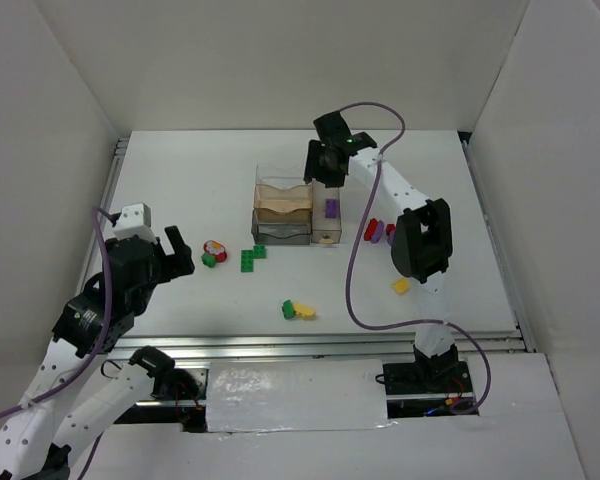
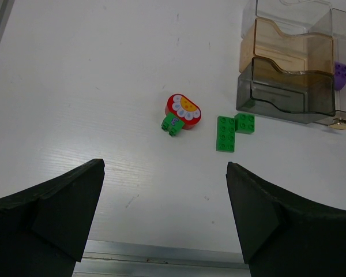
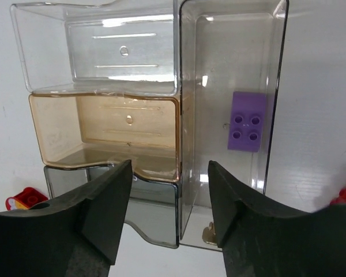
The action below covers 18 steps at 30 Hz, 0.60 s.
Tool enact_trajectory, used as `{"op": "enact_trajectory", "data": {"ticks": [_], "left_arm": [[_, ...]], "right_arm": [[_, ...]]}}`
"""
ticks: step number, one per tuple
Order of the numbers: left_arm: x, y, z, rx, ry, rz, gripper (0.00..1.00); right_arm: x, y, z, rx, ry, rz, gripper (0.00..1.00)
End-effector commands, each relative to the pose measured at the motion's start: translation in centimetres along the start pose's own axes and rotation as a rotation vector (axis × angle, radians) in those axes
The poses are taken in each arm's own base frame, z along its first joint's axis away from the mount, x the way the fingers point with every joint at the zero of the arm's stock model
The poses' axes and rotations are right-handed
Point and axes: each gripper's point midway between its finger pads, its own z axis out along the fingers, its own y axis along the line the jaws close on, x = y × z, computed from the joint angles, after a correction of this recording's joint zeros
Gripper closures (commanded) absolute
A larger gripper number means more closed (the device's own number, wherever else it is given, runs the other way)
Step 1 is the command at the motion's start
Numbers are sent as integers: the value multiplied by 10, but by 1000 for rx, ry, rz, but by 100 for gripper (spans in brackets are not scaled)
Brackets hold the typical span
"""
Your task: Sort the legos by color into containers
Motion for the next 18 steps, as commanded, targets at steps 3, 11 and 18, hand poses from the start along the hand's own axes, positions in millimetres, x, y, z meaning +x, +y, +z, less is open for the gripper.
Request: {"op": "enact_trajectory", "data": {"ticks": [3,11,18], "left_arm": [[-7,-4,0,20,-33,2,1],[-8,-7,-1,40,-40,1,0],[-7,-8,-1,45,-33,6,0]], "right_arm": [[-17,-19,-52,60,-120,15,32],[32,-105,-72,234,-145,157,32],[53,-156,-58,387,-88,210,32]]}}
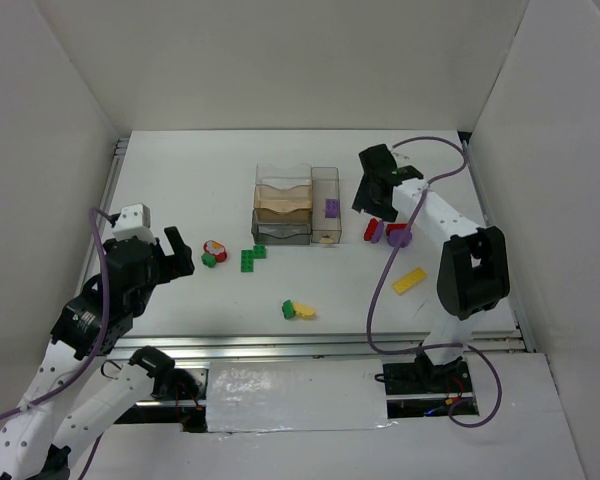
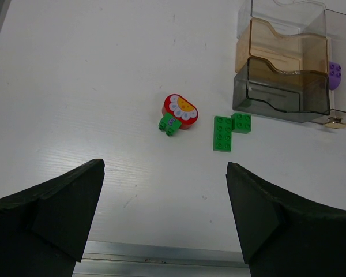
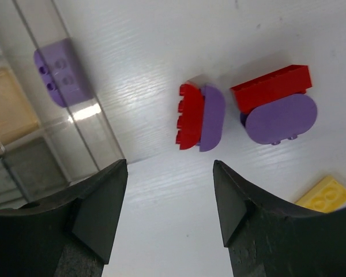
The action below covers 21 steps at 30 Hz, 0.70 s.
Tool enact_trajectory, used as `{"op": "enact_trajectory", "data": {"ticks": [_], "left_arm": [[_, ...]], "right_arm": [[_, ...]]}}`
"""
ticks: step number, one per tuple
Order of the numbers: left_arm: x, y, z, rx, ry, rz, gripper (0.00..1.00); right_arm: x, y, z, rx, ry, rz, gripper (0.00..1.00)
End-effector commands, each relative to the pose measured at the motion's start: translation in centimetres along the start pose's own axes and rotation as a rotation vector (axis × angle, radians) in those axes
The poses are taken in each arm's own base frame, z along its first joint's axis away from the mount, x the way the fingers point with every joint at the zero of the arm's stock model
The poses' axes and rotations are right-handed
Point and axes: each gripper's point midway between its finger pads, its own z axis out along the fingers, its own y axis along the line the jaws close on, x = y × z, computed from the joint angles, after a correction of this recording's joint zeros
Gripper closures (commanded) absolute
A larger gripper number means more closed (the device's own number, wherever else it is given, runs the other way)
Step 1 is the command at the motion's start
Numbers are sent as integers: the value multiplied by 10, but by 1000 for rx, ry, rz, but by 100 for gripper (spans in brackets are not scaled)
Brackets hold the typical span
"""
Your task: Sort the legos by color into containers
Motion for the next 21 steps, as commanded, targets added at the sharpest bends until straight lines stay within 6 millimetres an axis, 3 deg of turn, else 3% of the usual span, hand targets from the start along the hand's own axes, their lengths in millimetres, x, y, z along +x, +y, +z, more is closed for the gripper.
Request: {"op": "enact_trajectory", "data": {"ticks": [1,4,10,18,21], "left_arm": [[-6,-6,1,31,-30,7,0],[-7,-6,0,36,-37,5,1],[-5,-9,3,42,-25,15,1],[-6,-9,2,45,-27,14,1],[-5,-10,3,44,-21,16,1]], "right_arm": [[-10,-13,15,68,-38,44,31],[-6,-22,34,88,0,55,31],[0,-18,53,94,39,41,31],[23,-20,78,86,161,21,33],[27,-22,81,91,182,17,42]]}}
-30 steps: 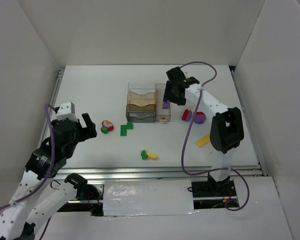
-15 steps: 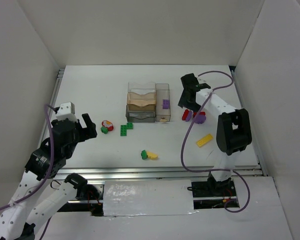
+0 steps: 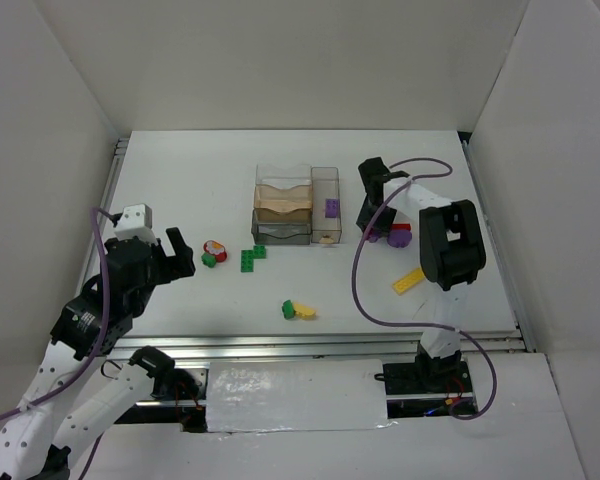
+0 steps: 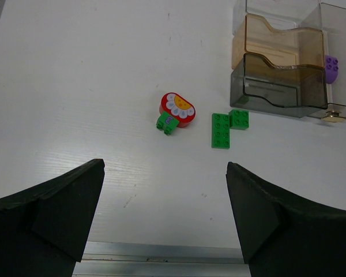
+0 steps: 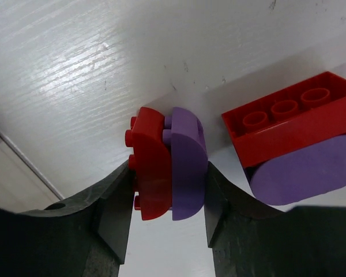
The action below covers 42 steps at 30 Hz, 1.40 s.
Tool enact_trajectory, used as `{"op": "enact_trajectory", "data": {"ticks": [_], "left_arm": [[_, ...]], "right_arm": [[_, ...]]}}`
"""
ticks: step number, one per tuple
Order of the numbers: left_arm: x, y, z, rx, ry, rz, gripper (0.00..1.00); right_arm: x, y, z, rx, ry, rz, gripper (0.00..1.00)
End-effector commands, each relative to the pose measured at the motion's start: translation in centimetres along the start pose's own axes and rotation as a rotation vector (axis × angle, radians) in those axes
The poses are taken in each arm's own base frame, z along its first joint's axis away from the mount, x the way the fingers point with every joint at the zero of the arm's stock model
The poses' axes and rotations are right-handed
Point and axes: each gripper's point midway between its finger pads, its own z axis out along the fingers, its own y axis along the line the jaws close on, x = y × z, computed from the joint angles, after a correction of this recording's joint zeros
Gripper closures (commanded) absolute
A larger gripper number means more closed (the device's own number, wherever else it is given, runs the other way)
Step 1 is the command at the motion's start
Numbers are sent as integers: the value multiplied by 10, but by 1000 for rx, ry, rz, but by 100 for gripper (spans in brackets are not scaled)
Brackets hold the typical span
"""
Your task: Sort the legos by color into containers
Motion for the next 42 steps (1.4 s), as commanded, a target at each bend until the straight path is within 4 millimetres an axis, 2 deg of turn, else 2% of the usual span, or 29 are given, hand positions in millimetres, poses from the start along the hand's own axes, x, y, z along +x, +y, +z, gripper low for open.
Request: {"op": "enact_trajectory", "data": {"ticks": [1,2,3,4,5,6,7,9,10,11,12,13,14,15,16,17,18,19,20,21,22,23,28,30,34,39,42], "left_arm": [[-6,-6,4,20,-25,-1,1],[-6,-6,4,18,-24,-2,0],[-6,-6,5,14,-22,0,1],[-7,-7,5,15,-21,0,0],[-7,-7,6,13,-17,2,1],[-8,-9,6,17,-10,4,0],[-10,-11,6,21,-5,-2,1],[-9,-27,5,74,38,-50,0],[-17,-38,1,128,33,-77,0],[-16,-61,-4,239,68,-108,0],[-28,-77,-7,311,49,-143,1],[-33,-90,-11,364,56,-194,1],[-37,-101,-15,421,59,-221,1],[-39,-117,-21,502,87,-241,0],[-48,-130,-26,562,81,-292,0],[-47,-141,-29,615,110,-307,1],[-55,-149,-33,662,93,-329,1],[-57,-155,-37,697,102,-352,2],[-54,-160,-37,722,120,-355,2],[-55,-167,-41,768,129,-357,3],[-53,-170,-41,780,147,-366,4],[-49,-172,-41,794,169,-365,4],[-38,-177,-46,845,210,-376,8],[-29,-177,-44,853,229,-385,9],[-20,-178,-43,858,263,-378,15],[-16,-183,-46,905,273,-370,17],[-12,-187,-44,927,290,-359,21]], "right_arm": [[-15,6,-12,-38,-29,8,55],[-12,4,-13,-38,-31,6,60],[-13,6,-17,-54,-43,5,72],[-22,10,-29,-93,-82,15,78],[-18,11,-34,-117,-87,-11,84],[-20,21,-57,-174,-132,-26,88],[-22,28,-69,-205,-172,-39,89],[-8,41,-92,-261,-230,-127,88],[-1,64,-130,-354,-319,-186,88],[16,70,-140,-384,-339,-267,88],[23,80,-172,-455,-402,-307,88],[51,106,-196,-548,-434,-404,88],[67,109,-204,-574,-455,-475,87],[76,114,-228,-625,-499,-500,87],[101,126,-243,-679,-524,-564,86],[110,128,-261,-726,-556,-578,86],[117,135,-278,-787,-588,-580,86],[127,138,-283,-812,-607,-600,86],[144,142,-303,-875,-627,-622,86],[148,147,-316,-916,-659,-615,86],[160,149,-326,-944,-676,-637,86],[161,152,-337,-974,-699,-626,86],[171,164,-361,-1017,-737,-651,85],[173,168,-363,-1003,-753,-655,85],[167,169,-374,-1015,-779,-621,85],[162,170,-381,-1021,-793,-598,85],[165,173,-391,-1064,-786,-602,85]]}}
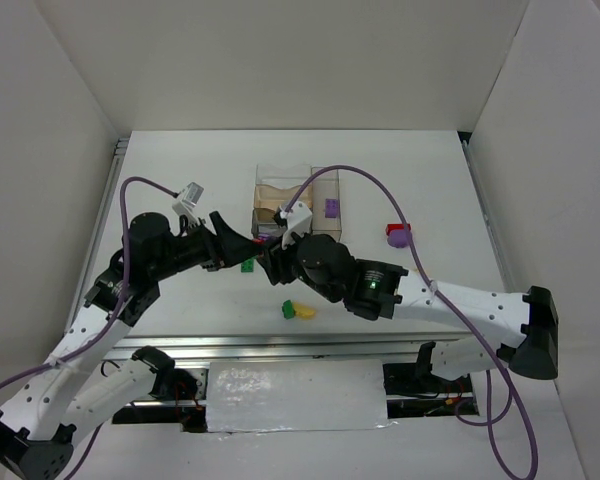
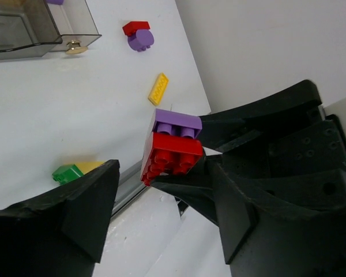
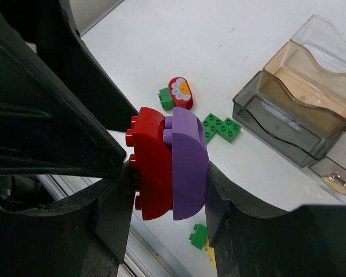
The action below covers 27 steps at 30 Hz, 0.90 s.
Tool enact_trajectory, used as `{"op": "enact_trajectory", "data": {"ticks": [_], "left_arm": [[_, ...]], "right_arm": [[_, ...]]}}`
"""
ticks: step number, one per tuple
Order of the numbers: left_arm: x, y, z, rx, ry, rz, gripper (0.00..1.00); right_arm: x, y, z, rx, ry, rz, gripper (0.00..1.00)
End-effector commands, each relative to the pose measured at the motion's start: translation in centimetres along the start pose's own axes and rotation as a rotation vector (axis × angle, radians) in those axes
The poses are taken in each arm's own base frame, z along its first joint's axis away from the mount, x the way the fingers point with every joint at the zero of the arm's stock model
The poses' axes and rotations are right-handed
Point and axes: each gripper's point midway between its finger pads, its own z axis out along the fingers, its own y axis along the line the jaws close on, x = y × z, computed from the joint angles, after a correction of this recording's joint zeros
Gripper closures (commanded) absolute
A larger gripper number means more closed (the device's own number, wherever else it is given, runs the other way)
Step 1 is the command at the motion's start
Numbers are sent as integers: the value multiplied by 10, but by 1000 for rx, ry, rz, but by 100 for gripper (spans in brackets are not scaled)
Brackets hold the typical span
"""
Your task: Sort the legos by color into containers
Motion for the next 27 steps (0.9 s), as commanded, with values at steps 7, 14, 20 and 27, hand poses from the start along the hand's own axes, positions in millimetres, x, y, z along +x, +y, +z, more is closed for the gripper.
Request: {"op": "enact_trajectory", "data": {"ticks": [7,14,20,27], "left_arm": [[-3,-16,8,96,8,35,44],[-8,-18,8,94,-2,73,100],[-15,-17,-1,96,-76,141,100],[-16,-37,-27,181,-138,310,100]], "right_arm": [[-50,24,-6,-91,-129,53,84],[-45,29,-5,-118,-127,78,70],[-40,29,-20,-243,-93,118,23],[-36,10,-89,-599,-94,118,22]]}}
